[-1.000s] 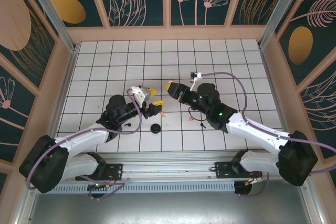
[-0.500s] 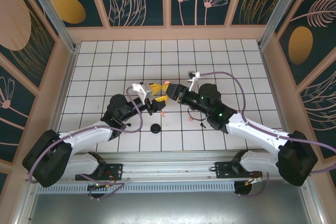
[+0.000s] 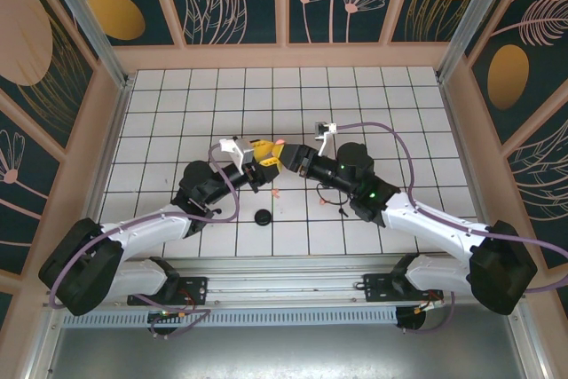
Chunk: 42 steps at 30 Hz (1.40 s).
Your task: Insert the wireless bluetooth earbuds into the charging case
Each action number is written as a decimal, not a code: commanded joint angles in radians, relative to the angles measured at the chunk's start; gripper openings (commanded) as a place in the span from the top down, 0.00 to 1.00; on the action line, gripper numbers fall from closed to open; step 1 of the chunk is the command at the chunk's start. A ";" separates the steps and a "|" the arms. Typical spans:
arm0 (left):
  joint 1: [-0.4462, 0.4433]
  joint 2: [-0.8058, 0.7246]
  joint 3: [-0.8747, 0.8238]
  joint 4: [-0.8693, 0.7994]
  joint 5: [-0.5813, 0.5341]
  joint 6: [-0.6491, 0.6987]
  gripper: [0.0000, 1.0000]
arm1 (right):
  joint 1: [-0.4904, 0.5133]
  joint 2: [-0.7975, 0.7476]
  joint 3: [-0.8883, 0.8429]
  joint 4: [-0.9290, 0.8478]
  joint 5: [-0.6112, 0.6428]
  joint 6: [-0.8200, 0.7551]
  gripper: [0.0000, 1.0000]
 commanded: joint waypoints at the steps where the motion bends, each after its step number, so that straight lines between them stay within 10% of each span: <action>1: -0.005 0.013 0.030 0.017 0.009 -0.019 0.59 | 0.011 -0.020 -0.016 0.060 -0.027 0.012 0.47; 20: -0.003 -0.031 0.021 -0.045 0.015 0.005 0.83 | -0.020 -0.178 -0.070 -0.014 -0.006 -0.156 0.23; 42: 0.118 0.048 0.100 0.215 0.472 -0.323 0.85 | -0.310 -0.208 0.054 -0.026 -0.619 -0.744 0.43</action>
